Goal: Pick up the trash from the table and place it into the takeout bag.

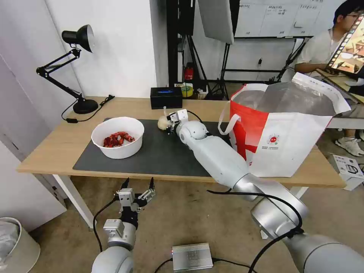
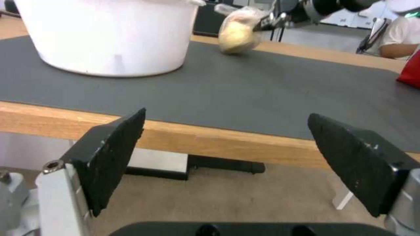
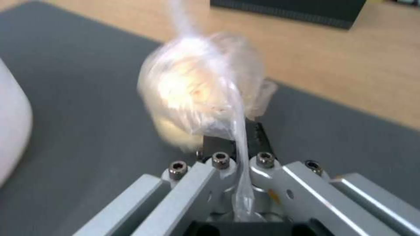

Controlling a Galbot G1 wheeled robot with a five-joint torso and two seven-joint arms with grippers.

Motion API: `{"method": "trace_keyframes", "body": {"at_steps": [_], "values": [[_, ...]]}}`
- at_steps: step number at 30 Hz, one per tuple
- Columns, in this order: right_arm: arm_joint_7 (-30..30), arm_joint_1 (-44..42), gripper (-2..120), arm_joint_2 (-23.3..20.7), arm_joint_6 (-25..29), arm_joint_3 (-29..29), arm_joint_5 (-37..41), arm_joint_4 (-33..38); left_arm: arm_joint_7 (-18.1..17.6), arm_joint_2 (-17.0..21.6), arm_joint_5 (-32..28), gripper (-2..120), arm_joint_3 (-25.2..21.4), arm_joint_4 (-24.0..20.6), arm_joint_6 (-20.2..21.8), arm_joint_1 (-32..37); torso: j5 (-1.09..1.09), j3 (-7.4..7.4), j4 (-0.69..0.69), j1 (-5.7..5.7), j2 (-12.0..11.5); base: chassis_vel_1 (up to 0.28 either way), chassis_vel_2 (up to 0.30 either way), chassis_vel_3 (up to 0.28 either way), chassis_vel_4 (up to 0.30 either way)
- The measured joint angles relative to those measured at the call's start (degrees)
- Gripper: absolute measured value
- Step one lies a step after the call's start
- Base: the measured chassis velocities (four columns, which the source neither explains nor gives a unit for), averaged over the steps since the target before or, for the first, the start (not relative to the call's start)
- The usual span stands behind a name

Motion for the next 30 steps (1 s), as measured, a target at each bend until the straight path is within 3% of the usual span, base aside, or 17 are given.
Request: {"method": "trace_keyframes", "body": {"at_steps": [17, 30], "values": [[4.4, -5.5, 0, -7.7, 0.0, 3.0, -0.2, 16.3, -0.1, 0.3, 0.0, 100, -0.3, -0.5, 0.0, 0.2, 0.00, 0.00, 0.00, 0.00, 0.0, 0.000, 0.000, 0.000, 0.000], [9.4, -12.3, 0, -15.3, 0.0, 5.7, -1.4, 35.4, -0.2, 0.3, 0.1, 100, 0.0, -0.4, 0.0, 0.3, 0.01, 0.00, -0.01, 0.00, 0.0, 0.000, 0.000, 0.000, 0.000]]}}
